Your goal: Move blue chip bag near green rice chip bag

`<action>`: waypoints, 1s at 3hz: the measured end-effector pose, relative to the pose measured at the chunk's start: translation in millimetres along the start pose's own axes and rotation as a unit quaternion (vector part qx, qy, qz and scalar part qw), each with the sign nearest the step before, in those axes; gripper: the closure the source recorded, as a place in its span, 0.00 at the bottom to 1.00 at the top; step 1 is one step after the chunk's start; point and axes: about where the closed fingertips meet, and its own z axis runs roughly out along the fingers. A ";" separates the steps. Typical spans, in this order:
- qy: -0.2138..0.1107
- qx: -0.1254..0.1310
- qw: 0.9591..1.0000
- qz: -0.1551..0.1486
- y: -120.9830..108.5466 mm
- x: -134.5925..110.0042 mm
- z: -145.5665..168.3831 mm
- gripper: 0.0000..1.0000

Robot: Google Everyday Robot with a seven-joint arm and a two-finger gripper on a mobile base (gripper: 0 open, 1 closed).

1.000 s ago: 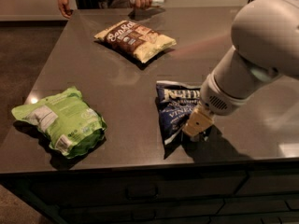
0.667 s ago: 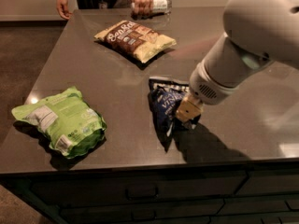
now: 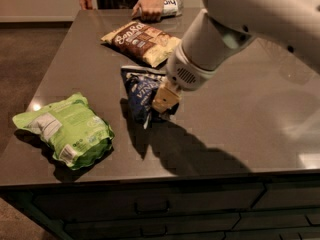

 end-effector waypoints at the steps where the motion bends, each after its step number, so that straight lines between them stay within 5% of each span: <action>1: -0.013 -0.025 0.999 -0.034 9.5 -33.0 17.7 0.82; 3: -0.018 -0.046 0.997 -0.055 13.8 -51.4 31.2 0.28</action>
Offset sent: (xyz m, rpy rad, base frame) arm 0.0213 0.0832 -0.0111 0.0597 0.0396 0.2062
